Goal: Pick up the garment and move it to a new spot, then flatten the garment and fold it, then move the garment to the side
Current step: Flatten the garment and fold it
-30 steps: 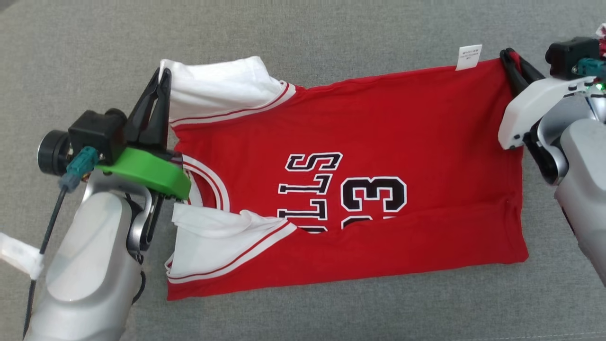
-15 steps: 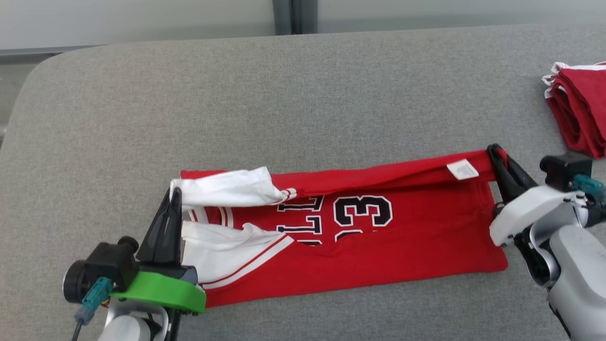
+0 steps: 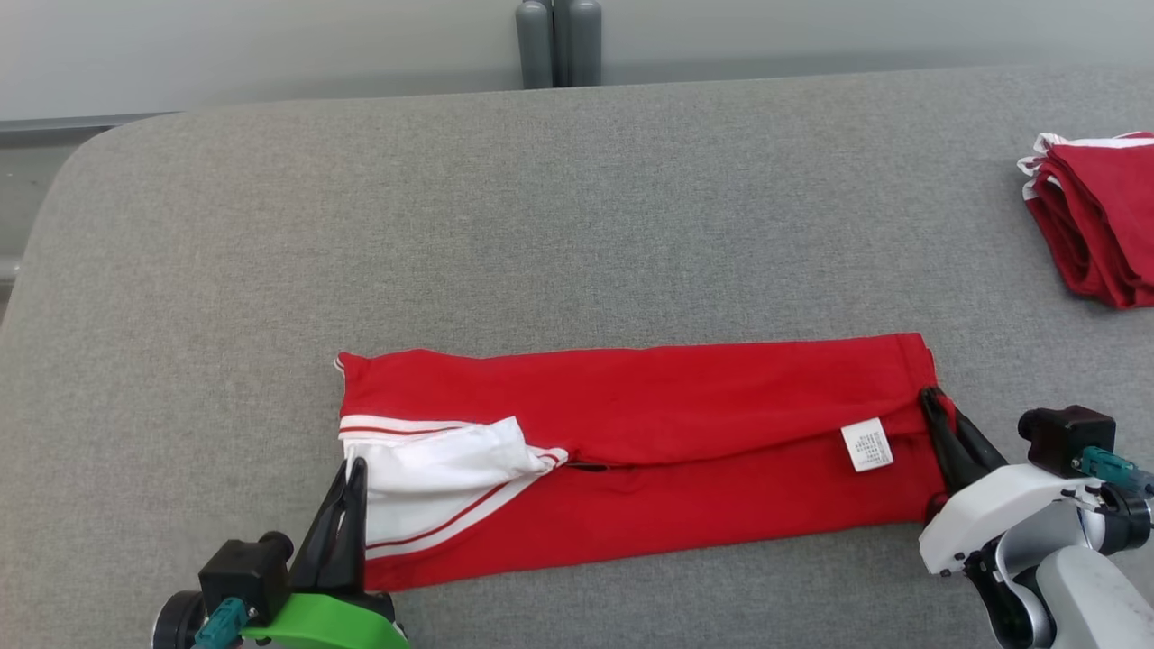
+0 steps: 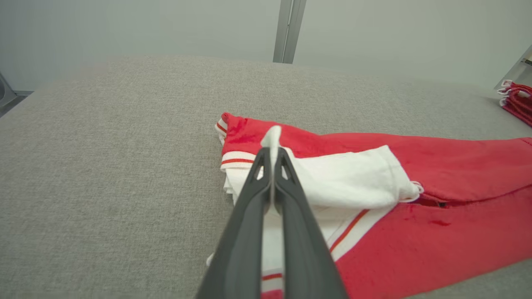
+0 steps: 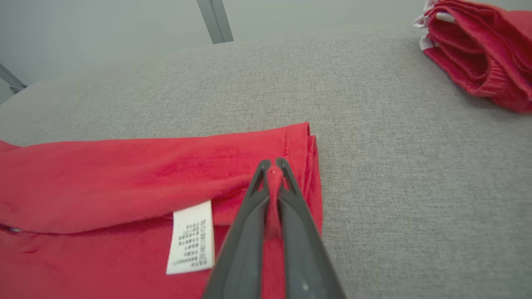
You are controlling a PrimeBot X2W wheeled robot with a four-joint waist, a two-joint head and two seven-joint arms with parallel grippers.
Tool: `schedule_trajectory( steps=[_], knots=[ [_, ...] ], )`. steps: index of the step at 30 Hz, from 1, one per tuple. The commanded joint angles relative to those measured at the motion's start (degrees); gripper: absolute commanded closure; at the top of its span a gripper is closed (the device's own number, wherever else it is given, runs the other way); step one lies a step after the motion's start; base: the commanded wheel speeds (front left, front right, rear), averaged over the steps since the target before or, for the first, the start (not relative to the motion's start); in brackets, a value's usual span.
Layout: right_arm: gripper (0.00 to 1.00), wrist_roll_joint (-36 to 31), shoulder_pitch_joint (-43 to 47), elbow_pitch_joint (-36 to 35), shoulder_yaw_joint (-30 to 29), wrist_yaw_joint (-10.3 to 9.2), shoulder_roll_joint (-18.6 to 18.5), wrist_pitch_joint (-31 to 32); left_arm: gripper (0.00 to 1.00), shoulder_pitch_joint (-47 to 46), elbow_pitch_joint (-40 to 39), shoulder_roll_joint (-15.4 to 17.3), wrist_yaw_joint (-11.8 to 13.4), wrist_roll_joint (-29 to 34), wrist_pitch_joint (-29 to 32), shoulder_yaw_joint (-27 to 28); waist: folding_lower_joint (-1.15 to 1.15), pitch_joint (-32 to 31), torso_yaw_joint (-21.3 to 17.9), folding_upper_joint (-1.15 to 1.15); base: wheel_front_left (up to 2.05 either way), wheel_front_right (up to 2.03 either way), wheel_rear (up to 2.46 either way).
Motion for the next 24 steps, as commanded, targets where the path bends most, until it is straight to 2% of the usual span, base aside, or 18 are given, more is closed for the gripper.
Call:
schedule_trajectory(
  steps=[1, 2, 3, 4, 15, 24],
  knots=[
    [0.76, -0.37, 1.01, -0.64, -0.51, -0.06, 0.32, 0.25, 0.89, 0.17, 0.77, -0.15, -0.22, 0.21, -0.59, 0.11, 0.00, 0.06, -0.05, 0.00, 0.00, 0.00, 0.00],
    [0.51, -0.43, 1.54, -1.07, -0.81, -0.05, 0.76, 0.28, 0.61, 0.12, 1.28, -0.56, -0.48, -0.21, -0.82, 0.27, 0.00, 0.06, -0.08, 0.00, 0.00, 0.00, 0.00],
    [0.03, -0.43, 1.94, -1.37, -1.22, -0.06, 0.96, 0.22, 0.23, 0.11, 1.50, -0.74, -0.66, -0.36, -1.09, 0.44, 0.00, 0.05, -0.11, 0.00, 0.00, 0.00, 0.00],
    [0.00, -0.48, 2.50, -1.77, -1.96, -0.06, 1.22, -0.02, 0.00, 0.34, 1.63, -0.99, -0.86, -0.66, -1.42, 0.73, 0.00, 0.01, -0.11, 0.00, 0.00, 0.00, 0.00],
    [0.00, -0.60, 6.50, -3.03, -10.45, -0.05, 5.08, -1.30, 0.00, 2.48, -3.85, -5.38, -2.67, 1.89, -2.38, 7.00, 0.00, -2.27, 0.18, 0.00, 0.00, 0.00, 0.00],
    [0.00, -4.04, 3.54, -0.49, -10.81, -0.04, 5.99, 3.86, 0.00, 3.73, -3.14, -7.13, -3.77, 5.00, -2.40, 11.34, 0.00, -3.41, 0.81, 0.00, 0.00, 0.00, 0.00]
  ],
)
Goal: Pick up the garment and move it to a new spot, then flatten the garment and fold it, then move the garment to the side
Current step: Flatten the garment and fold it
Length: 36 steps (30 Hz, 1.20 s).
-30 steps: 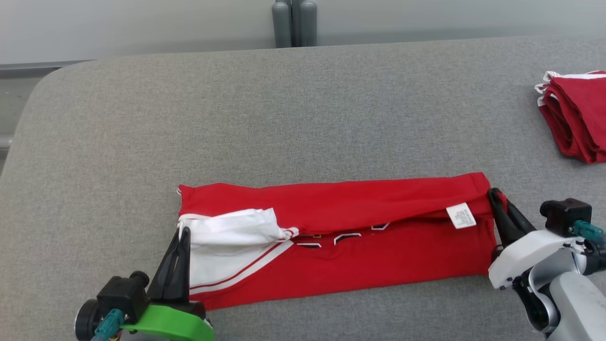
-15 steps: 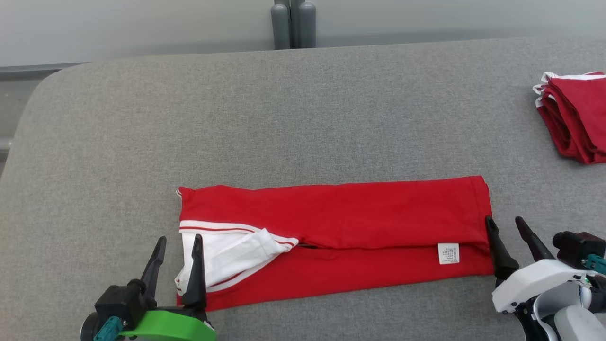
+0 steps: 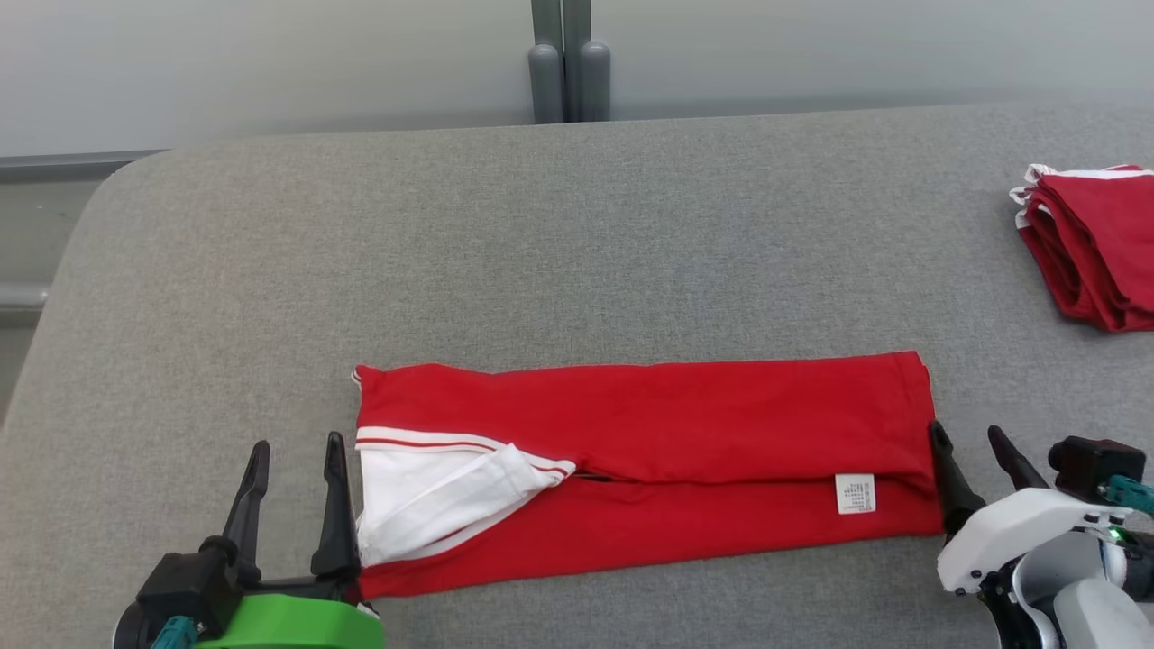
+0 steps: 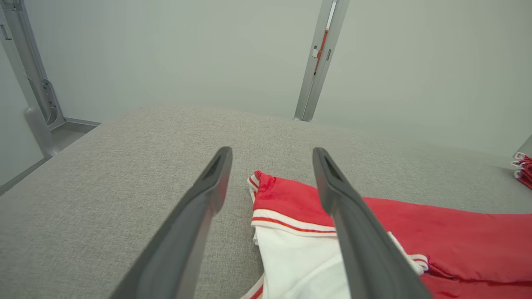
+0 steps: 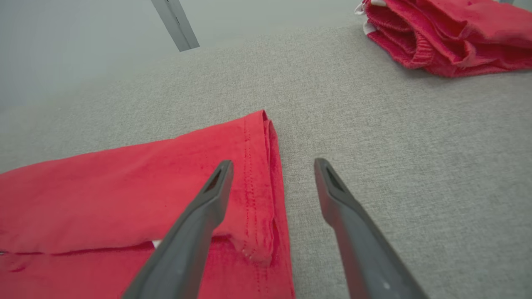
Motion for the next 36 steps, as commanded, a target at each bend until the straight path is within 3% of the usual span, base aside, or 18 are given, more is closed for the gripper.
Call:
schedule_trajectory(
  steps=[1, 8, 15, 16, 17, 19, 21, 29, 36],
  knots=[
    [0.00, -0.46, -1.04, 0.94, 0.26, 0.00, -0.02, 1.07, 0.00, 0.90, 0.32, -0.28, -0.38, 0.32, -0.14, 0.58, 0.00, -0.01, 0.37, 0.00, 0.00, 0.00, 0.00],
    [0.00, -3.48, -3.80, 7.52, 0.88, 0.00, -0.35, 7.05, 0.00, 0.77, 1.02, -1.66, -1.34, 1.63, -0.14, 3.28, 0.00, 0.32, 2.22, 0.00, 0.00, 0.00, 0.00],
    [0.00, -2.40, -4.47, 11.66, 1.91, 0.01, 1.24, 9.45, 0.00, 0.90, 1.64, -2.76, -2.38, 2.95, -0.14, 5.45, 0.00, 0.66, 3.26, 0.00, 0.00, 0.00, 0.00],
    [0.18, -2.06, -4.50, 11.95, 2.22, 0.01, 1.43, 9.73, 0.00, 0.91, 1.67, -2.85, -2.55, 3.21, -0.14, 5.67, 0.00, 0.67, 3.29, 0.00, 0.00, 0.00, 0.00],
    [0.52, -1.71, -4.49, 12.12, 2.64, 0.02, 1.65, 10.07, 0.00, 0.93, 1.73, -2.97, -2.74, 3.41, -0.15, 5.97, 0.00, 0.67, 3.30, 0.00, 0.00, 0.00, 0.00],
    [0.85, -1.14, -4.66, 12.20, 3.03, 0.02, 1.74, 9.98, 0.00, 0.99, 1.87, -3.20, -3.11, 3.48, -0.15, 6.50, 0.00, 0.67, 3.22, 0.00, 0.00, 0.00, 0.00],
    [1.00, -0.69, -5.14, 11.89, 3.12, 0.01, 1.47, 9.35, 0.00, 0.98, 1.98, -3.39, -3.34, 3.63, -0.15, 7.03, 0.00, 0.67, 3.01, 0.00, 0.00, 0.00, 0.00],
    [1.00, 0.55, -7.03, 9.52, 1.65, -0.06, -1.24, 7.39, 0.00, 1.13, 2.34, -4.13, -4.09, 4.90, -0.15, 8.39, 0.00, 0.57, 1.29, 0.00, 0.00, 0.00, 0.00],
    [1.00, -1.06, -7.14, 7.36, -3.37, -0.05, -5.22, 8.18, 0.00, 1.19, 2.35, -4.48, -4.63, 5.91, -0.14, 8.98, 0.00, 0.59, -0.37, 0.00, 0.00, 0.00, 0.00]
  ],
)
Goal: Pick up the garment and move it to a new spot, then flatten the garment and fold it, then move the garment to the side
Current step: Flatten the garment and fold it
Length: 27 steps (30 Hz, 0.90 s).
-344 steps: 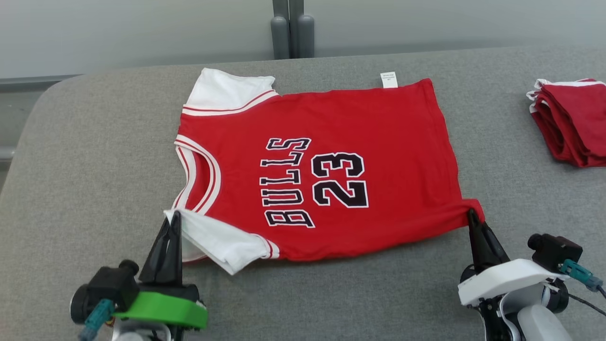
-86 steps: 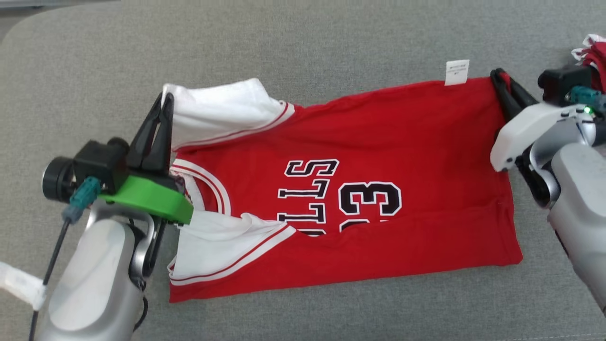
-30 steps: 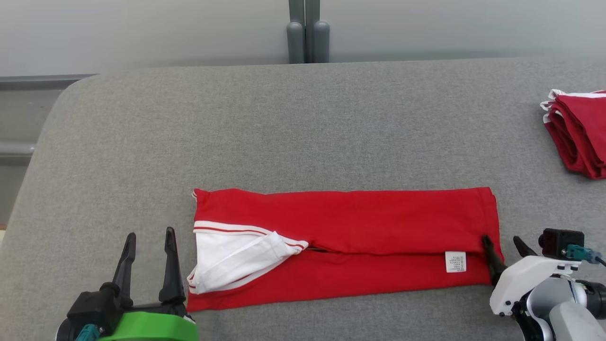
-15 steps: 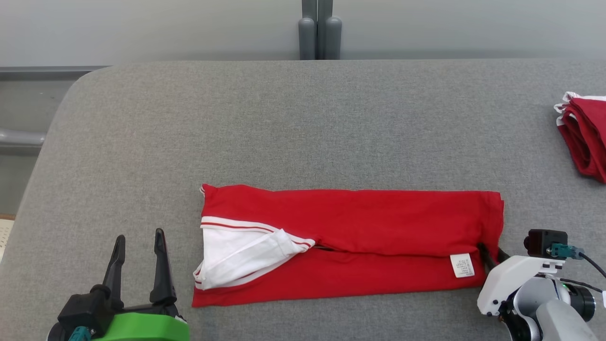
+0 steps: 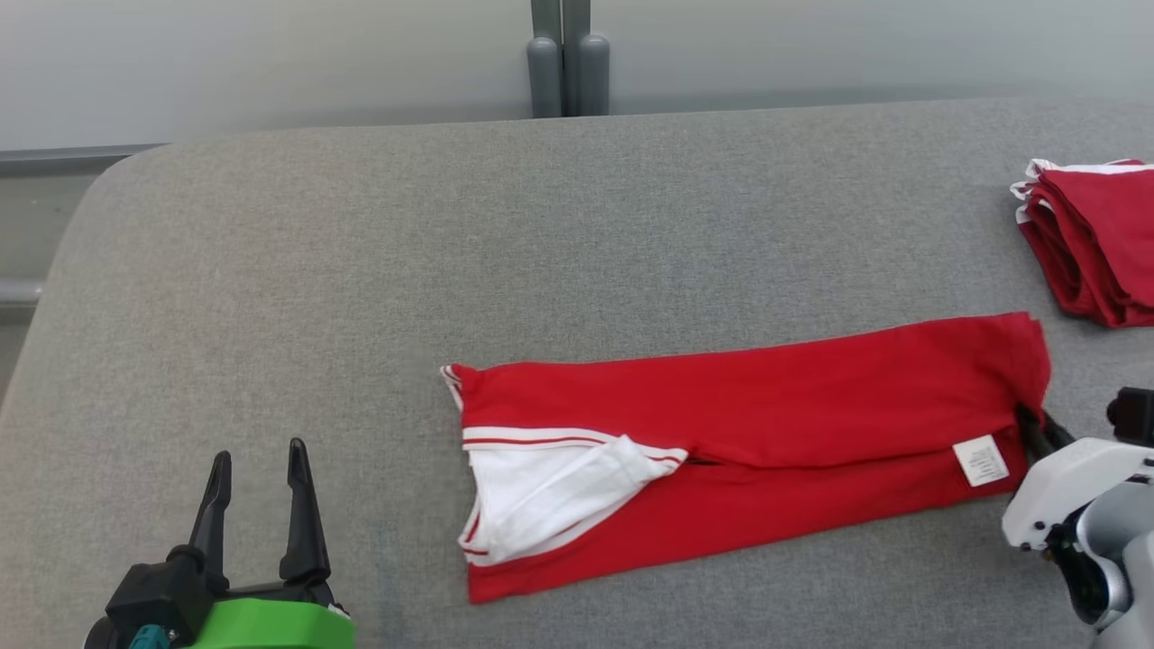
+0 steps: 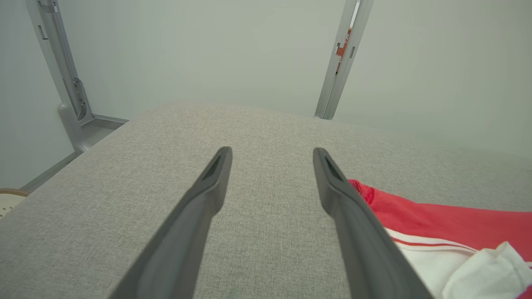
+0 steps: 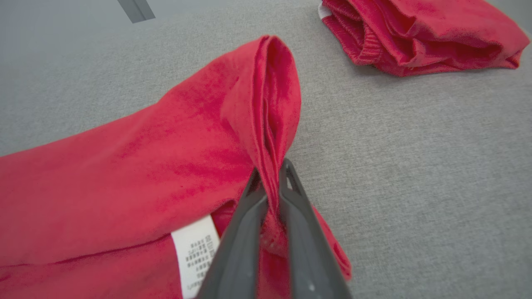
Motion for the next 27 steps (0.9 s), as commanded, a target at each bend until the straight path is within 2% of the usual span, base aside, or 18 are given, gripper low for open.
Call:
schedule_trajectory(
  steps=[1, 5, 8, 13, 19, 27],
  knots=[
    [1.00, -0.62, -0.26, -0.98, -1.13, -0.10, -0.69, 0.33, 0.00, 0.70, 0.09, -0.11, -0.32, 0.69, -0.12, 0.29, 0.00, -0.02, -0.54, 0.00, 0.00, 0.00, 0.00],
    [1.00, -1.34, 0.57, -3.53, -2.88, -0.10, -1.40, 1.59, 0.00, 0.75, 0.35, -0.17, -0.52, 1.41, -0.07, 0.56, 0.00, -0.16, -1.36, 0.00, 0.00, 0.00, 0.00],
    [1.00, 0.69, 1.25, -6.02, -2.40, -0.09, -0.23, 3.08, 0.00, 0.68, 0.58, -0.23, -0.72, 1.65, -0.07, 0.67, 0.00, -0.37, -1.76, 0.00, 0.00, 0.00, 0.00],
    [1.00, 6.89, 2.92, -12.86, 1.91, -0.07, 2.01, 6.52, 0.00, 1.00, 0.95, -0.36, -0.89, 1.81, -0.07, 0.78, 0.00, -1.11, -2.12, 0.00, 0.00, 0.00, 0.00],
    [1.00, 12.12, 5.75, -22.48, 8.51, -0.04, 2.23, 11.06, 0.00, 1.21, 1.57, -0.43, -1.29, 2.29, -0.07, 0.66, 0.00, -2.17, -1.68, 0.00, 0.00, 0.00, 0.00],
    [1.00, 15.80, 6.62, -27.55, 15.70, -0.04, 5.02, 13.06, 0.00, 1.30, 2.05, -0.58, -1.69, 2.46, -0.07, 0.24, 0.00, -3.05, 0.14, 0.00, 0.00, 0.00, 0.00]
  ],
)
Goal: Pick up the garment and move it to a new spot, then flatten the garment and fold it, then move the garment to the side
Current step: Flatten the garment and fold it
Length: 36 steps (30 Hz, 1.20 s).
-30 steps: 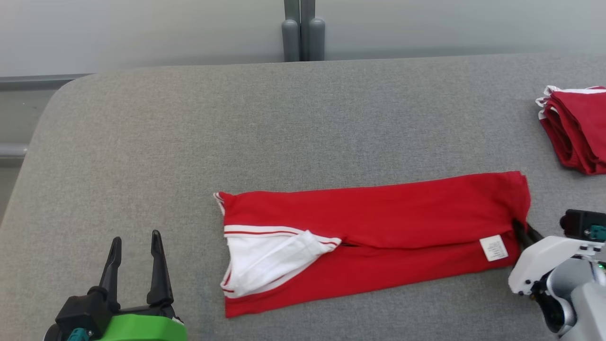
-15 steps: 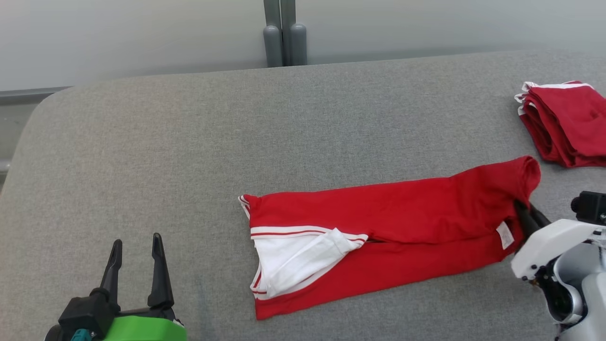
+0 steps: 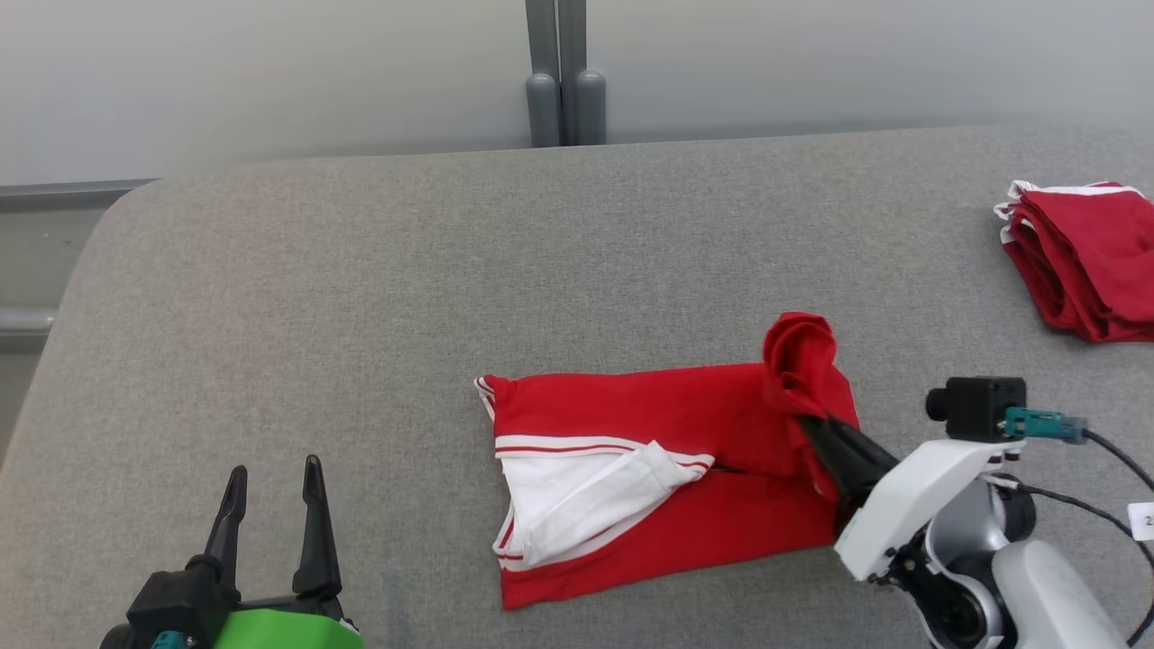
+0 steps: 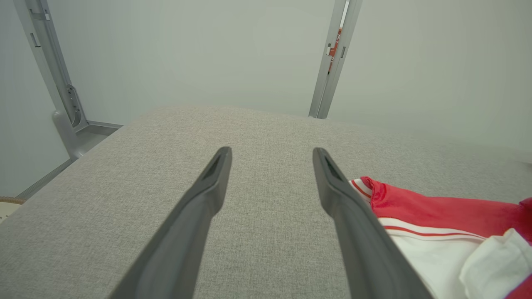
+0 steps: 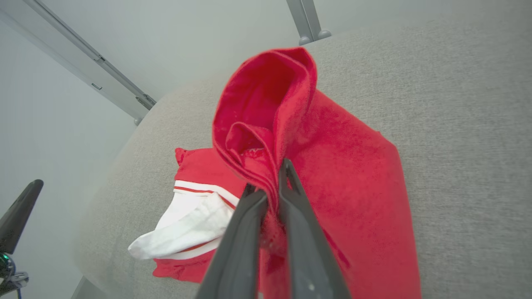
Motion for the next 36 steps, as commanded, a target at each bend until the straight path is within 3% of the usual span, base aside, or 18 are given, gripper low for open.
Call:
schedule_trajectory(
  steps=[1, 13, 27, 28, 30, 36],
  knots=[
    [1.00, 0.96, -0.07, -0.01, 1.21, 0.04, 1.18, -0.38, 0.00, 0.72, 0.16, 0.05, -0.35, 0.27, 0.01, 0.00, 0.00, -0.23, 0.76, 0.00, 0.00, 0.00, 0.00],
    [1.00, 4.43, -6.70, 9.97, 13.17, 0.04, 6.75, -4.78, 0.00, -0.57, 0.57, -0.04, -0.67, 0.69, 0.01, -0.63, 0.00, 0.24, 3.95, 0.00, 0.00, 0.00, 0.00],
    [1.00, 12.70, -16.01, 25.23, 25.70, 0.04, 7.43, -13.21, 0.00, -1.97, 1.35, -0.13, -0.62, 0.69, 0.01, -1.31, 0.00, 1.13, 7.16, 0.00, 0.00, 0.00, 0.00],
    [0.82, 13.33, -16.53, 25.98, 26.31, 0.04, 7.38, -13.81, 0.00, -1.97, 1.37, -0.14, -0.53, 0.72, 0.01, -1.33, 0.00, 1.14, 7.25, 0.00, 0.00, 0.00, 0.00],
    [0.00, 14.68, -17.72, 27.34, 28.08, 0.04, 7.47, -15.05, 0.00, -1.99, 1.39, -0.15, -0.45, 0.79, 0.01, -1.40, 0.00, 1.18, 7.39, 0.00, 0.00, 0.00, 0.00],
    [0.00, 18.99, -20.29, 29.20, 31.33, 0.04, 7.41, -19.13, 0.00, -2.04, 1.45, -0.15, -0.31, 0.96, 0.01, -1.18, 0.00, 1.27, 7.28, 0.00, 0.00, 0.00, 0.00]
  ],
)
